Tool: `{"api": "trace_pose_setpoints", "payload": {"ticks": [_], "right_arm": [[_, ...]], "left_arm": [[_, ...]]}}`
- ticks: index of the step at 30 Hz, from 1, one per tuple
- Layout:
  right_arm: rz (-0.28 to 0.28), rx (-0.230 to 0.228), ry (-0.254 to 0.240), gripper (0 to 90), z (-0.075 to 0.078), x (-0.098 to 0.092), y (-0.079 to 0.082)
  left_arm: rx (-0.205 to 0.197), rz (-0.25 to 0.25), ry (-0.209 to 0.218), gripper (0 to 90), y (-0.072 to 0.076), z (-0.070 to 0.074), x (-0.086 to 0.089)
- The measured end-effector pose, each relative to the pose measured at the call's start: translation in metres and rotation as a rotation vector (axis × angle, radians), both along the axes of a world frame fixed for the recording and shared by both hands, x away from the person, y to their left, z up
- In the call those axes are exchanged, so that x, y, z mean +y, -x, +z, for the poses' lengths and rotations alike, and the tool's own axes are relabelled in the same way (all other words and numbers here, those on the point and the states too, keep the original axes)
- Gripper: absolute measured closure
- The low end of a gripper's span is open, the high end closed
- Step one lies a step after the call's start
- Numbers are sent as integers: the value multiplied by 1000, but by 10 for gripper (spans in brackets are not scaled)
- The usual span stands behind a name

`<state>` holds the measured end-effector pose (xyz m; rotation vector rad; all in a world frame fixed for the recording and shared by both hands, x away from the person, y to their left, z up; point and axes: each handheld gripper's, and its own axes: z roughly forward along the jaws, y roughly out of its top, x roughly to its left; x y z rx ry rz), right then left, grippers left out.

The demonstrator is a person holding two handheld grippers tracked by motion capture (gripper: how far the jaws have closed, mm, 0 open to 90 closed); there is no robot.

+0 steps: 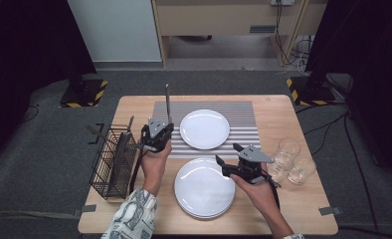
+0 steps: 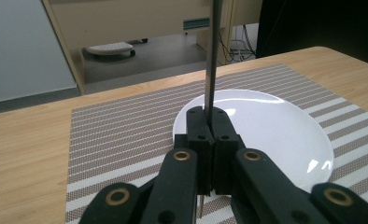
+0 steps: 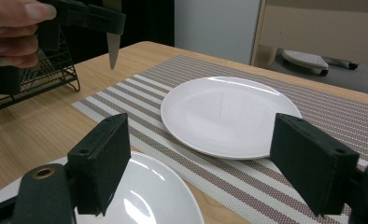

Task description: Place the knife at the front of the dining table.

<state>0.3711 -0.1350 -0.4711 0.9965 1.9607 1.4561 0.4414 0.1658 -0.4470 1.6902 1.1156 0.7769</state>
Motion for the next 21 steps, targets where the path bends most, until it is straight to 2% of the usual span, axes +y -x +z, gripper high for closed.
{"api": "trace_pose_setpoints", "payload": {"ticks": [6,15,21], "right_arm": [[-3,7,-5,203,0,-2,-1],[-5,14,-6,206,-2,-6,-2],[-10,19,-13,207,-2,-6,-2]], "left_arm": [[21,7,-15,887,-11,-2,-4],[81,20,-23,888,-23,-24,-5],[108,36,-30,888,-26,-32,0]]}}
